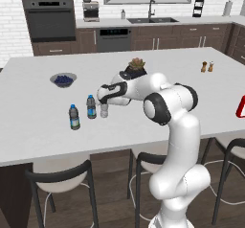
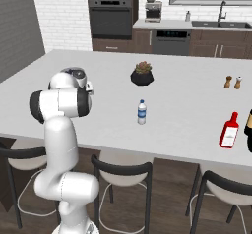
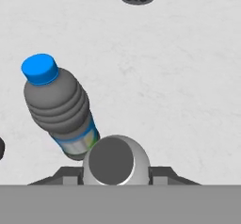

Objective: Move the plastic bottles in the middle to the plastics group, and the glass bottles in the middle to the glass group.

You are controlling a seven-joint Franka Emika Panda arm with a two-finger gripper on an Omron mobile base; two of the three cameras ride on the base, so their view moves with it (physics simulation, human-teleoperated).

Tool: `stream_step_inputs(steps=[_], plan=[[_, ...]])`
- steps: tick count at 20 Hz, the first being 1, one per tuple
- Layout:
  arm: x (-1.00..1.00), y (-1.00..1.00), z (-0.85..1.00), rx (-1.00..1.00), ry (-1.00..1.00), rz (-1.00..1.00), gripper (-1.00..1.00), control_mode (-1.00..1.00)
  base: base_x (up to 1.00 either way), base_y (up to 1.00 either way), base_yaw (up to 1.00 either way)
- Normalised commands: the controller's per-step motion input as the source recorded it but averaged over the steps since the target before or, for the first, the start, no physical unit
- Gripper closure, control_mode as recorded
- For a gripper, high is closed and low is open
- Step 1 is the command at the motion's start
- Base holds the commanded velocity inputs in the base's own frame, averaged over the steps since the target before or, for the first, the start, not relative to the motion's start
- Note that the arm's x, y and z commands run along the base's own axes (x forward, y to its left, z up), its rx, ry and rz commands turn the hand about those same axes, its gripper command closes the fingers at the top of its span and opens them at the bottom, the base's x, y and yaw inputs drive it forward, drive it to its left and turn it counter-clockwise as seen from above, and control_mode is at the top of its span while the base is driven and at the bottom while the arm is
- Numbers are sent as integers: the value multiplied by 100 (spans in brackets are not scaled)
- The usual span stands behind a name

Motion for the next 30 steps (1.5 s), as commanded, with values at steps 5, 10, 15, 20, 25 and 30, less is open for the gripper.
stream_step_inputs(steps=[5, 10, 15, 20, 25, 30], plan=[[0, 3, 0, 0, 0, 1, 100, -100, 0, 0, 0], [1, 0, 0, 0, 0, 0, -100, -100, 0, 0, 0], [6, 0, 3, 0, 0, 0, -100, -100, 0, 0, 0], [0, -5, 24, 0, 0, 0, -100, -100, 0, 0, 0], [-6, -43, 42, 0, 1, 0, -100, -100, 0, 0, 0], [-36, -69, 59, 0, 5, 0, -100, -100, 0, 0, 0]])
